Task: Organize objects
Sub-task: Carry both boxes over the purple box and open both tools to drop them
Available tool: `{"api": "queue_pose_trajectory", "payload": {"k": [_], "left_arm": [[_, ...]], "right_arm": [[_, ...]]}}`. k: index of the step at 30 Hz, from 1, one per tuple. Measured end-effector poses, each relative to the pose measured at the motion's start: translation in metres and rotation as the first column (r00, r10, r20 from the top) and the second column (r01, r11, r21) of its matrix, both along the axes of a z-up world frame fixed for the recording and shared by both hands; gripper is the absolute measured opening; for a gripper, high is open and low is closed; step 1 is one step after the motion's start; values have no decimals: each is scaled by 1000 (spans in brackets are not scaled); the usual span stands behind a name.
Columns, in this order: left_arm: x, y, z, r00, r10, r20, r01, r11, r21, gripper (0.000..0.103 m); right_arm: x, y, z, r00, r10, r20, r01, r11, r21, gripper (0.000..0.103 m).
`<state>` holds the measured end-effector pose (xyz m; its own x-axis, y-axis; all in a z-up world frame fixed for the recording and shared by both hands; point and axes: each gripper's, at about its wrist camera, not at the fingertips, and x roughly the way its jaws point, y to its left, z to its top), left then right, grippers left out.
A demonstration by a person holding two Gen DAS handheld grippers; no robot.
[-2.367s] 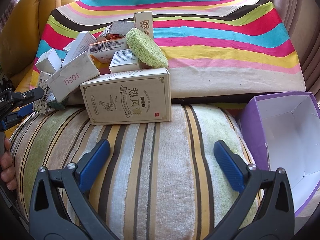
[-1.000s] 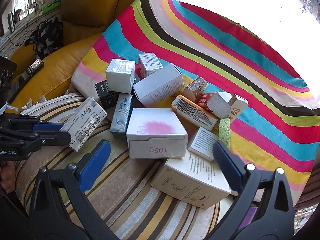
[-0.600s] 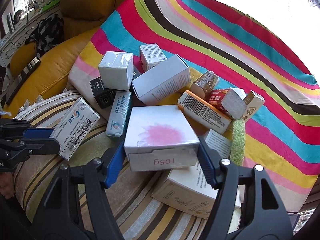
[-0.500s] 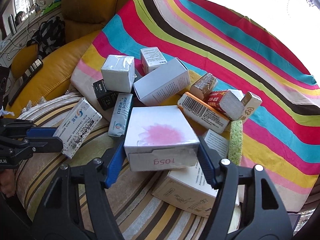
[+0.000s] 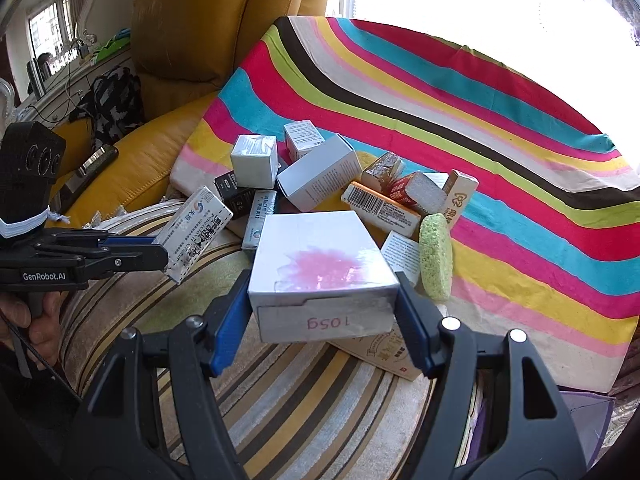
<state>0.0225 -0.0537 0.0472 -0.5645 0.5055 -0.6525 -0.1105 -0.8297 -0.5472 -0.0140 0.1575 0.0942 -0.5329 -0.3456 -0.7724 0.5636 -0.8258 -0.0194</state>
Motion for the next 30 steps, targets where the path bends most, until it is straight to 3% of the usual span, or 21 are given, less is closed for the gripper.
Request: {"api": "queue_pose_trajectory", "payload": {"k": [8,15,22,30], "left_arm": [[-6,46,19,994,-107,-39,106,994,-12,26],[-11,110,30,966,-252,-56,250,968,-37,26],[-17,180,32,922,-386,-41,383,922,-66,26],[-21,264,30,849,-529,-12,526,846,-93,26]], "right_arm": [[29,61,22,990,-136,-38,134,990,-52,71],[50,136,19,949,-315,-27,314,948,-47,71],[72,206,5,869,-494,-20,494,869,-22,71],[91,262,-15,753,-658,-16,658,753,14,71]]}}
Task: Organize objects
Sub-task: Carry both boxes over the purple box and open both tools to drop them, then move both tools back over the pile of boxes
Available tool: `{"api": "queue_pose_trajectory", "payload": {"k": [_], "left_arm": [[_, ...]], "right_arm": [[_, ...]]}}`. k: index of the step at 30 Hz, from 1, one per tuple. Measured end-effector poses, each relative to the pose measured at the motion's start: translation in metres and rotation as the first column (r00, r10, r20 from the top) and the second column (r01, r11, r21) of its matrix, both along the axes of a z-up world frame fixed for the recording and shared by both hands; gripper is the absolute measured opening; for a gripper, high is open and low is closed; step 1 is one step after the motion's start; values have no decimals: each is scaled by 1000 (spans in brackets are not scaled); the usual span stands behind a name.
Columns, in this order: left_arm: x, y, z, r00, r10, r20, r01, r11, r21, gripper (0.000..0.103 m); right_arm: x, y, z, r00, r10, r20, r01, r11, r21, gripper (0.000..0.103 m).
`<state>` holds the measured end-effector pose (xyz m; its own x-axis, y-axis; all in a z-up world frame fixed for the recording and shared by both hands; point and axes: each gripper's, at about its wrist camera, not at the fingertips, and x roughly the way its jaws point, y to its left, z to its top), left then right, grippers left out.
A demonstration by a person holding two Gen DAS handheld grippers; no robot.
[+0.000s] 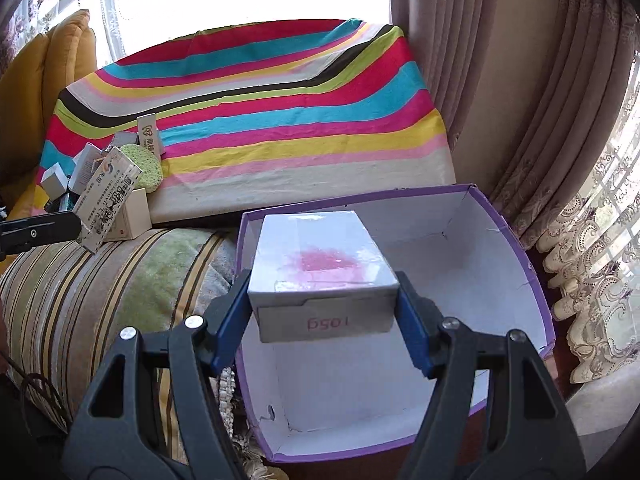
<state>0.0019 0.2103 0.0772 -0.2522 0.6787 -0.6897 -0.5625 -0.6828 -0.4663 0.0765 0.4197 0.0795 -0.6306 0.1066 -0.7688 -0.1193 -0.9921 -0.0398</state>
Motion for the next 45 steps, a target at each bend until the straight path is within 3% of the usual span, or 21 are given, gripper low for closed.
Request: {"api": "queue_pose_trajectory", "payload": {"k": [10,13,15,17,24,34,40,45], "left_arm": [[0,77,-14,989,-139,52,140,990,-16,27],[0,87,-18,986,-153,70,154,988,-18,36],[1,87,-18,986,-151,69,152,988,-16,48],[1,85,-20,988,-142,68,143,990,-15,51],[1,57,-16,997,-69,44,70,998,-8,56],[2,-16,-2,994,94,-64,-93,996,5,64],[4,-73,5,970,217,-112,-217,976,18,65],[5,-125,6,927,347,-141,-348,937,17,65]], "right_arm": [[16,40,-16,985,-167,35,165,985,41,71],[21,47,-18,981,-187,40,186,982,30,72],[23,50,-18,978,-207,35,206,978,25,82],[25,54,-18,974,-224,20,223,975,16,87],[25,51,-21,976,-216,11,216,975,-51,89],[11,16,-24,994,-105,17,106,975,-194,89],[-3,-8,-22,999,-47,14,49,962,-270,89],[-19,-27,-21,1000,-8,15,12,946,-323,89]]}}
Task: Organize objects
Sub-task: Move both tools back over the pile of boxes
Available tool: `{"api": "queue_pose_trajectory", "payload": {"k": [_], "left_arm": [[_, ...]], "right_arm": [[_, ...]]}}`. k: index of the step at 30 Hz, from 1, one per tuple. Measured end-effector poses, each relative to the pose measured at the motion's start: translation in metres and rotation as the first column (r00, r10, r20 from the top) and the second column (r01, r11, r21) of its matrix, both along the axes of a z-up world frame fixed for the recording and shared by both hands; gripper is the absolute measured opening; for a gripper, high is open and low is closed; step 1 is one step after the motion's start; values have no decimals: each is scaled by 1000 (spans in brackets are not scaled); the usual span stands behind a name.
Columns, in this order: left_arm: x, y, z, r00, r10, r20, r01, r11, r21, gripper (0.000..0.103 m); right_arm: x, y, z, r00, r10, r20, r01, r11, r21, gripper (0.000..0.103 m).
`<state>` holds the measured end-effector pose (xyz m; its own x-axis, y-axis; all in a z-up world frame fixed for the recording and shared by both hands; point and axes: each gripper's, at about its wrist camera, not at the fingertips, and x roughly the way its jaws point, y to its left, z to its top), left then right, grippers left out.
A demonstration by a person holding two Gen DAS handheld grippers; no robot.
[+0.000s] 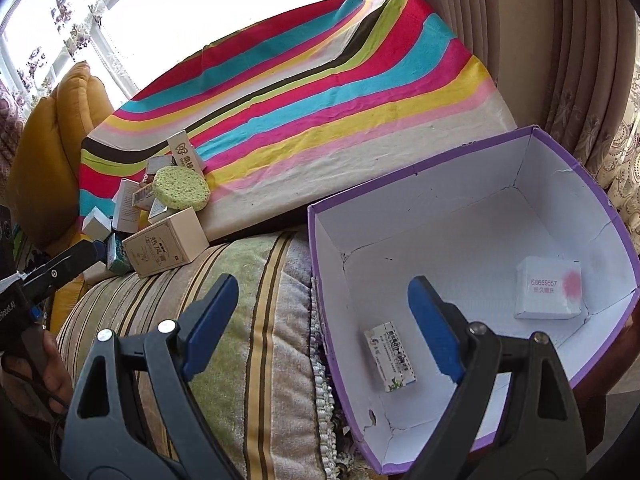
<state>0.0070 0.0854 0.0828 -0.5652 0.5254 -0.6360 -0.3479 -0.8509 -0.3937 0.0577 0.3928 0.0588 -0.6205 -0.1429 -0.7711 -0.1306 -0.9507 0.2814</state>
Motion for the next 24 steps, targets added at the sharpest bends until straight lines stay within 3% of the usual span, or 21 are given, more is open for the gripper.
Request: {"api": "queue_pose_trajectory", "payload": {"k": [12,24], "left_arm": [[-13,-91,-6,975,216,-52,-220,972,-86,67],[-37,-118,-15,975,199,-98,-216,954,-209,76]], "right_arm": [[-46,-50,-1,996,91,16,-88,989,-121,91],[-116,-97,-15,984,159,75,-130,946,-296,97]]}}
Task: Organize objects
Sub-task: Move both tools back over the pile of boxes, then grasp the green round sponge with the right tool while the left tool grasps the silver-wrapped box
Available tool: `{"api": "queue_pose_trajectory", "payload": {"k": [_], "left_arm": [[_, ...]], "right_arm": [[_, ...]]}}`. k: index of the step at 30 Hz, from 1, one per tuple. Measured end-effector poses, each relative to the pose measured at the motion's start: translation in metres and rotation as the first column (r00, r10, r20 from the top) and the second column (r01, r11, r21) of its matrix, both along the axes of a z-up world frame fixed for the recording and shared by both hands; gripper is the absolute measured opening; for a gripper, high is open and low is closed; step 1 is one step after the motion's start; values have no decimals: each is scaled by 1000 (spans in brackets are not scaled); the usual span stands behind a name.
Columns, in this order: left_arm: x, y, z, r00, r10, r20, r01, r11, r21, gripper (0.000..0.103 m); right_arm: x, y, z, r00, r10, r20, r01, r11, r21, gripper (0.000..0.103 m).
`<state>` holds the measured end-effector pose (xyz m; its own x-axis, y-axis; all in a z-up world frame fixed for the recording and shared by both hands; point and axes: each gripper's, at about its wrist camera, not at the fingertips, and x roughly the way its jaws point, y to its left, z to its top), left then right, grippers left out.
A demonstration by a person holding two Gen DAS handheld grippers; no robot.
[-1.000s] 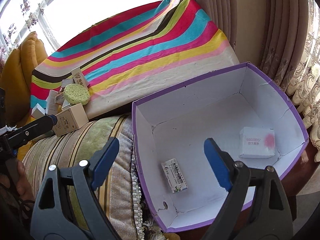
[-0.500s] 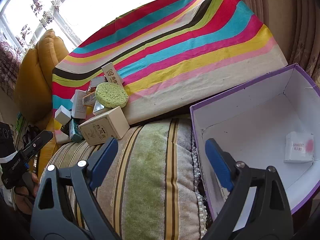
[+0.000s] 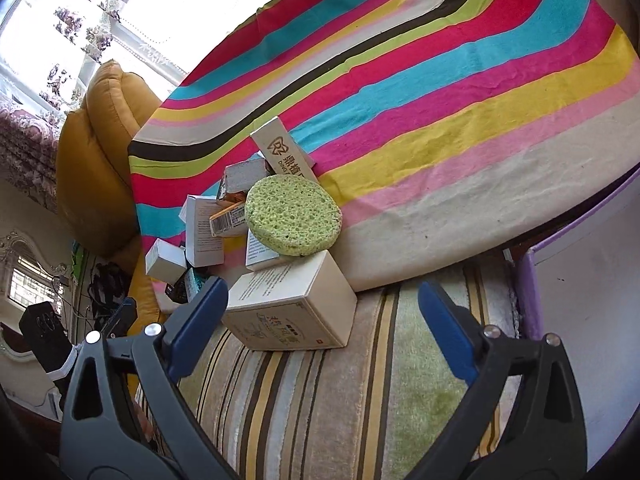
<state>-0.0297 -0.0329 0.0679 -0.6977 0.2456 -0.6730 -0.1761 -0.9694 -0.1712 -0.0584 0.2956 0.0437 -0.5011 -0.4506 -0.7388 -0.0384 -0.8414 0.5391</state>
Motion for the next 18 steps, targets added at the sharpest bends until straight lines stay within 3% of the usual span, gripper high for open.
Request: {"api": "queue_pose_trajectory", "payload": {"k": [8,18], "left_arm": [[-34,0,-8,997,-71,17,72,994,-78,79],[-54,4,-15,989,-144,34,147,982,-122,79]], "right_arm": [[-39,-17,-13,998,27,61,-22,996,-81,101],[-68,-21,-31,990,27,139,-8,990,-139,101]]}}
